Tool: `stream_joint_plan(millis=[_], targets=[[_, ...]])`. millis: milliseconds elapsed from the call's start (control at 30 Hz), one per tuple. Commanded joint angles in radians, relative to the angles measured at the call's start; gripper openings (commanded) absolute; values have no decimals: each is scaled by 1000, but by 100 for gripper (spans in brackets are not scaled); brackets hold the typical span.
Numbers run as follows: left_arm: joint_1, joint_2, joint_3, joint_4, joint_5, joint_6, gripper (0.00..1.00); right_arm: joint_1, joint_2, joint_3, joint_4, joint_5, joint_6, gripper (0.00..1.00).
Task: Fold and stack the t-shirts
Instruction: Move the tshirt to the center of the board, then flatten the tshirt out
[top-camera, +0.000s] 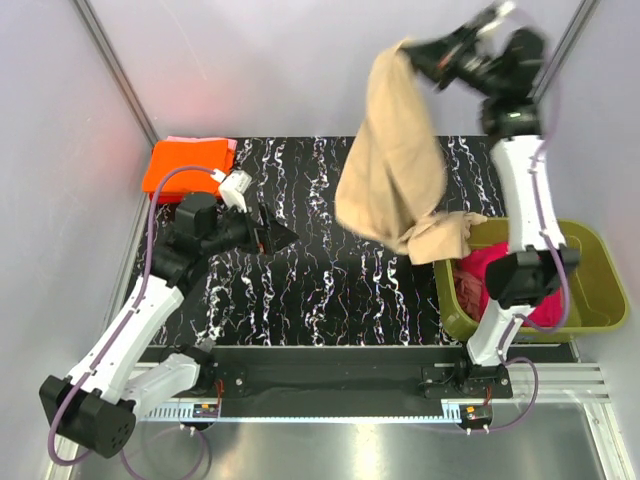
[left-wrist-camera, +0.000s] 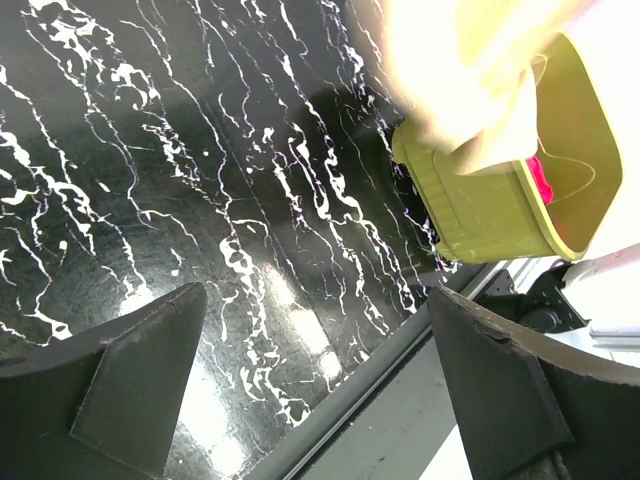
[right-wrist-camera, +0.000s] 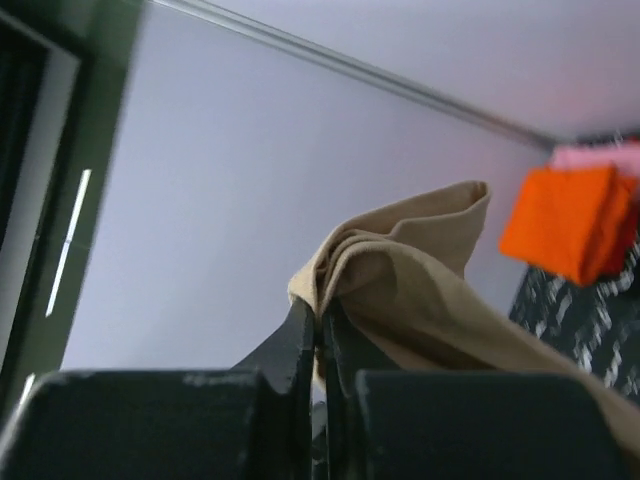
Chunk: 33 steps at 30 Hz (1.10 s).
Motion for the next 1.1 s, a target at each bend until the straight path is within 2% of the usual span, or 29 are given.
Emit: stream_joint_plan(millis=[0, 33, 167, 233, 267, 300, 333, 400, 433, 500, 567, 667, 800, 833, 967, 1067], targets=[[5, -36, -9, 2, -40, 11, 99, 98, 13, -161, -29, 11, -179, 10], [4, -41, -11, 4, -40, 8, 99, 126, 34, -177, -73, 19, -228, 25], [4, -27, -16, -5, -31, 9, 99, 154, 134, -167, -251, 63, -383, 58], [4, -13, -16, -10, -29, 5, 99, 154, 140, -139, -395, 112, -466, 63], [4, -7, -17, -10, -12, -5, 99, 152, 140, -119, -460, 185, -551, 66], [4, 11, -16, -7, -2, -9, 99, 154, 143, -60, -527, 223, -593, 67], [2, 25, -14, -1, 15, -9, 99, 152, 143, -27, -668, 261, -677, 68], [-8, 80, -3, 15, 63, -17, 97, 154, 124, 28, -785, 371, -747, 70], [-20, 100, 4, 18, 69, -17, 95, 152, 105, 21, -863, 413, -795, 70], [-75, 167, 45, 21, 40, -9, 91, 152, 15, -69, -905, 534, -834, 71], [-119, 223, 105, 27, -15, -3, 89, 152, -100, -198, -908, 658, -866, 71], [-206, 370, 208, 61, -29, 9, 80, 151, -240, -336, -896, 749, -900, 71], [-271, 635, 369, 79, -17, 34, 65, 148, -395, -491, -827, 772, -922, 69], [-272, 675, 398, 85, -14, 34, 58, 146, -422, -521, -810, 768, -928, 69], [-272, 856, 548, 105, -32, 63, 56, 145, -518, -634, -747, 728, -937, 69], [-274, 978, 642, 114, -35, 113, 57, 143, -527, -654, -735, 685, -946, 69]])
